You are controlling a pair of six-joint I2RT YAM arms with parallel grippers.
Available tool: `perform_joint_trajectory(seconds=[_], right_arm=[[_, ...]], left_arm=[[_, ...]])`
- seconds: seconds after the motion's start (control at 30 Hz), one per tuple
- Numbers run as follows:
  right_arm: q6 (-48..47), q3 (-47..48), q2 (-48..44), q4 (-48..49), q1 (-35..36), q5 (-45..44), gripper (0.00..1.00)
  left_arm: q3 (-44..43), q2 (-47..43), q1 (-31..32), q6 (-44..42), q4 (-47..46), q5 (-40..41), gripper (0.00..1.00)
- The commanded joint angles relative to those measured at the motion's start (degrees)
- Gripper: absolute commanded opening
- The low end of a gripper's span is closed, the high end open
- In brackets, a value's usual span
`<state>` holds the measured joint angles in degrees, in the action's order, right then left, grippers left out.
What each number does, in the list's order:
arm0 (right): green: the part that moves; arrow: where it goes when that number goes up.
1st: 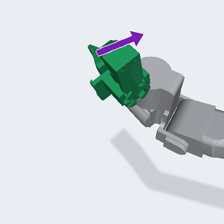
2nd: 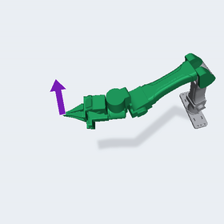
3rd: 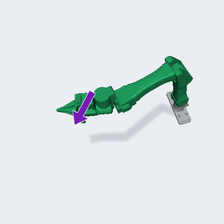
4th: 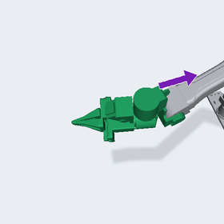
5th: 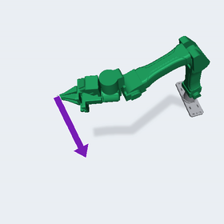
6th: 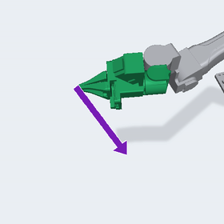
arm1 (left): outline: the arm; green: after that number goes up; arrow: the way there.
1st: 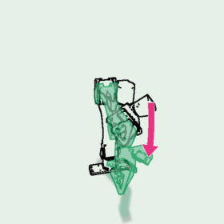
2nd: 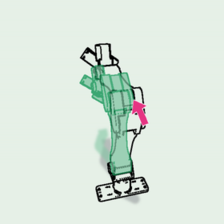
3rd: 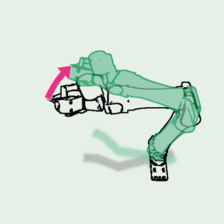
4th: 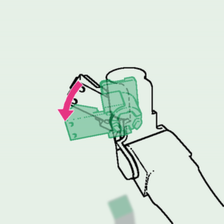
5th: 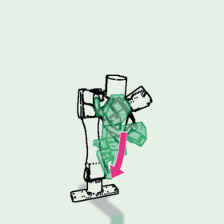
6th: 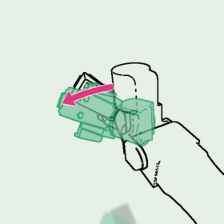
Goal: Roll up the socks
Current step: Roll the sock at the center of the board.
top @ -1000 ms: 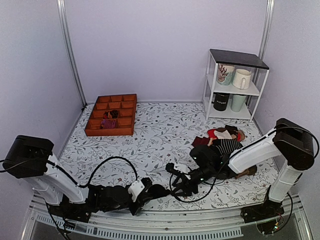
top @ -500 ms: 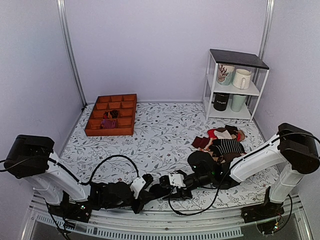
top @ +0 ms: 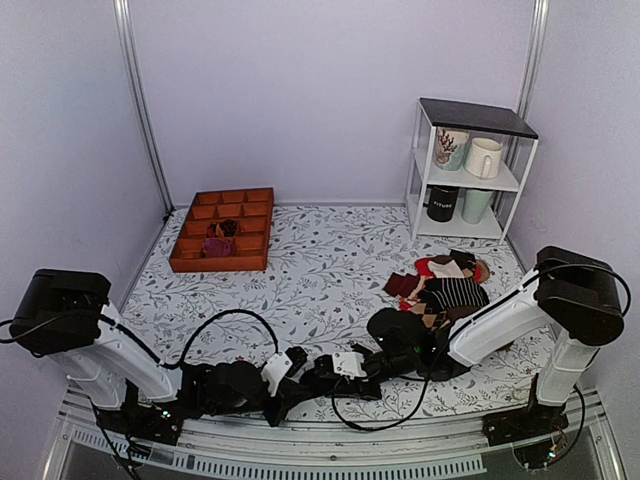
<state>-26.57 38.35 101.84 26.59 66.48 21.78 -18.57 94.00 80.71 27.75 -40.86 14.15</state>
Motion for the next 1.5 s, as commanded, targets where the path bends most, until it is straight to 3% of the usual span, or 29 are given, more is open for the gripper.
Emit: perform_joint_trajectory(seconds=[0.0, 0.23, 0.3, 0.53, 0.67, 0.73, 0.87, 1.1, 1.2, 1.33, 1.47], right_arm=[[1.57, 2.48, 2.43, -3.12, 0.23, -2.15, 0.3], [4.59, 5.54, 5.65, -10.87, 0.23, -2.12, 0.19], [6.0, 7.16, 6.34, -14.53, 0.11, -1.17, 0.18], [11.22, 14.0, 9.94, -28.16, -2.96, 5.42, 0.17], [13.56, 19.91, 14.2, -37.93, -4.38, 7.08, 0.17], [15.02, 22.16, 15.63, -41.9, -5.24, 8.67, 0.17], [16.85, 26.14, 17.97, -48.85, -6.1, 8.47, 0.18], [19.11, 27.82, 19.23, -52.85, -6.86, 8.78, 0.18], [19.95, 29.17, 19.69, -54.78, -7.19, 9.18, 0.18], [20.84, 30.64, 20.2, -56.67, -7.39, 9.49, 0.18], [21.18, 31.32, 20.57, -57.74, -7.61, 9.55, 0.18]], left_arm=[[2.1, 4.27, -0.48, 0.74, 13.42, -5.16, 0.0], [2.2, 3.4, -0.47, -0.55, 12.18, -4.15, 0.02], [2.14, 1.65, -0.43, -1.65, 12.63, -1.64, 0.27], [3.55, -12.45, 0.27, -7.25, 16.78, 10.05, 0.55], [4.77, -19.69, 1.42, -14.07, 14.9, 11.82, 0.65], [5.23, -21.55, 1.73, -18.06, 12.89, 11.68, 0.81], [7.37, -22.4, 1.66, -25.03, 6.22, 11.45, 0.95], [9.31, -16.98, -0.13, -33.31, -6.82, 8.96, 0.97], [9.59, -13.06, -0.64, -35.75, -12.62, 7.07, 0.91], [7.37, -8.45, -1.49, -36.83, -13.35, 3.67, 0.79], [5.49, -4.79, -2.47, -36.41, -13.33, 1.88, 0.78]])
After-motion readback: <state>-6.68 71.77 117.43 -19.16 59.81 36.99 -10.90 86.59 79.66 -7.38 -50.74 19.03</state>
